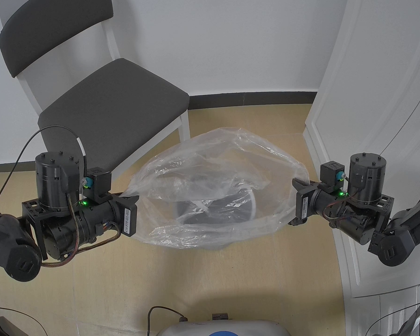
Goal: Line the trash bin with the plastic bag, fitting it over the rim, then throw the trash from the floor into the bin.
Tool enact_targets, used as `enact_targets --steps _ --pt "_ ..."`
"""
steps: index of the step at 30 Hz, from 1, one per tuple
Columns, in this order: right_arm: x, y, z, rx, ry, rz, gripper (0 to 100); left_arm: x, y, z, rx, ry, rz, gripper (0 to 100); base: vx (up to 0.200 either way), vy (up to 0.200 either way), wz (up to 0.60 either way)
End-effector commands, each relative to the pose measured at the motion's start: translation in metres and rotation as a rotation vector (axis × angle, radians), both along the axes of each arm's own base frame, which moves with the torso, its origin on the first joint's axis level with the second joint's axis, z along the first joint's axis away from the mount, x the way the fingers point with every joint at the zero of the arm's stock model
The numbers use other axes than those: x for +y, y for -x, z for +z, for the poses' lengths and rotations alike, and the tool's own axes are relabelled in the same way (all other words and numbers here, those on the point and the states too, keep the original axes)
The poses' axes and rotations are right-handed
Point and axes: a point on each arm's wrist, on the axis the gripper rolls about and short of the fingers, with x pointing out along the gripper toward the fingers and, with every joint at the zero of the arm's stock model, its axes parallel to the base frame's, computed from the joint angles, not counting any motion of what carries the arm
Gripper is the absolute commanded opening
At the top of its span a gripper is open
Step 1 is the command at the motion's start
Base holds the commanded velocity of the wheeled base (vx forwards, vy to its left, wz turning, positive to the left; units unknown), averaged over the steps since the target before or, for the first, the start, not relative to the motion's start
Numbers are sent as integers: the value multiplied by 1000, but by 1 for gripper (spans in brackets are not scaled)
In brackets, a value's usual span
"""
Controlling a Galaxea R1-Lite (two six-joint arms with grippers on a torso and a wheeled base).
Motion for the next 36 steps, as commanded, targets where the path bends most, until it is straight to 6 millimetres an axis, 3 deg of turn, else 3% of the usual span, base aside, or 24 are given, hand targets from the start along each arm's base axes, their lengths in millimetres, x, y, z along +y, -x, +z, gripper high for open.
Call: enact_targets --steps 1,14,36 --pt "-6 8 0 -28 27 -16 0 4 0 2 -6 -1 15 0 0 0 0" --pt "-36 5 0 -126 150 -93 0 21 -11 1 -23 -45 75 0 0 0 0" --pt "-53 -2 20 -200 116 -151 0 29 -17 3 -45 -36 99 0 0 0 0"
